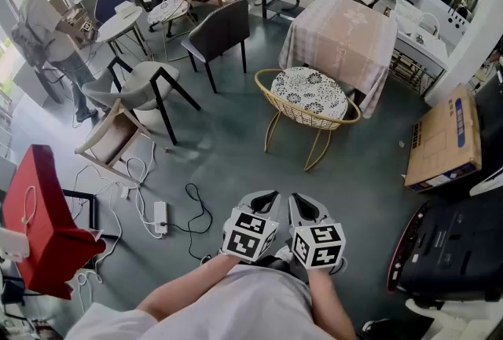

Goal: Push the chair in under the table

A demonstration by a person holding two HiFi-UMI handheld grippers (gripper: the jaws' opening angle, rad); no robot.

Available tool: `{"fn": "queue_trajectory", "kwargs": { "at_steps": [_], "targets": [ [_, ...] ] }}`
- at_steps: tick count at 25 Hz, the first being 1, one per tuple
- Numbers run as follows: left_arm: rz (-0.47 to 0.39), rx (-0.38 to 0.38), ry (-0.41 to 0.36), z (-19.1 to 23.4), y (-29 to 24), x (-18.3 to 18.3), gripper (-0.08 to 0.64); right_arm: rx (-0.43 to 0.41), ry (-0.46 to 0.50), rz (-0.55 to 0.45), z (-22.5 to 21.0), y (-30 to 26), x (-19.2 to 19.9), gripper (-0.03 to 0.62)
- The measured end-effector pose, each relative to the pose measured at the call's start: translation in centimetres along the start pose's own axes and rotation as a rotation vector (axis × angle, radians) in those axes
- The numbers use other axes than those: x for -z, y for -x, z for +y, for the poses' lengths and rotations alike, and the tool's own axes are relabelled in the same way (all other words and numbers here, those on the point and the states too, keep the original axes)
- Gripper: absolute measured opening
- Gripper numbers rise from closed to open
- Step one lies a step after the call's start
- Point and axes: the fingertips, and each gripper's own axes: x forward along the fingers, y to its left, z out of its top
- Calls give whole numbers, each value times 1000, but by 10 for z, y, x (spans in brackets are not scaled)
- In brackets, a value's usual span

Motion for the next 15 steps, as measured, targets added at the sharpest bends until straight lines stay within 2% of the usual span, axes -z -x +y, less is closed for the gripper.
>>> {"fn": "queue_trajectory", "kwargs": {
  "at_steps": [15],
  "targets": [
    [1,-39,1,-31,-45,-14,5,-52,-4,24,-56,7,7,3]
  ]
}}
